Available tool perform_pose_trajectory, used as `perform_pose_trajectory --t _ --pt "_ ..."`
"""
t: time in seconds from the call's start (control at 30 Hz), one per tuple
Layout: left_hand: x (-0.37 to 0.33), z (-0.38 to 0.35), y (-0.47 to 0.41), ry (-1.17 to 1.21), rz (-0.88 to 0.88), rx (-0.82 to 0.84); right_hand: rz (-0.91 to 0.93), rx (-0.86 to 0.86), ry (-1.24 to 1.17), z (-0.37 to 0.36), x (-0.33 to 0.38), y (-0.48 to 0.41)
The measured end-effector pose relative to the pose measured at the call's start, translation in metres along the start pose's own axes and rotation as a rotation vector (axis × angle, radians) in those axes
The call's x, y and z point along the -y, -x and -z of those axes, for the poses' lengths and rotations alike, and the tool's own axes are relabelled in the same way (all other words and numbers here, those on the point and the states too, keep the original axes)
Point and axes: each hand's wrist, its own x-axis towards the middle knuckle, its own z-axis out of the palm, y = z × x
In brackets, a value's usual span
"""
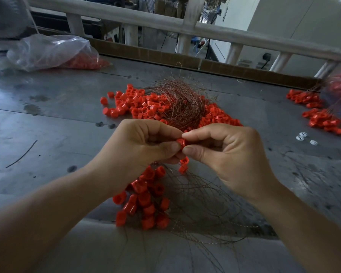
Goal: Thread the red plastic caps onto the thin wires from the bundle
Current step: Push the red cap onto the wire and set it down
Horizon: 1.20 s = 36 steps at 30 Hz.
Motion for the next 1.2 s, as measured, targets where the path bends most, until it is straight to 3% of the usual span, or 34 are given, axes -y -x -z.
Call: perform_pose_trajectory --t 0.77,0.97,1.1,1.2 --pt "-0.002 0.0037 0.003 0.154 0.095 0.102 0.206 -0.02 0.042 0.0025 -0.002 0.0003" --pt "-0.0048 0.0042 0.0033 0.165 0.099 0.166 0.059 0.106 -0.124 0.0038 -0.0026 -0.0021" --pt "-0.0056 0.007 0.0061 0.164 0.122 0.225 0.094 0.259 0.036 0.0075 -0.0006 -0.003" --pt "-0.0061 0.006 0.0067 0.204 0.106 0.238 0.147 0.257 0.101 0.0084 0.0023 -0.0023"
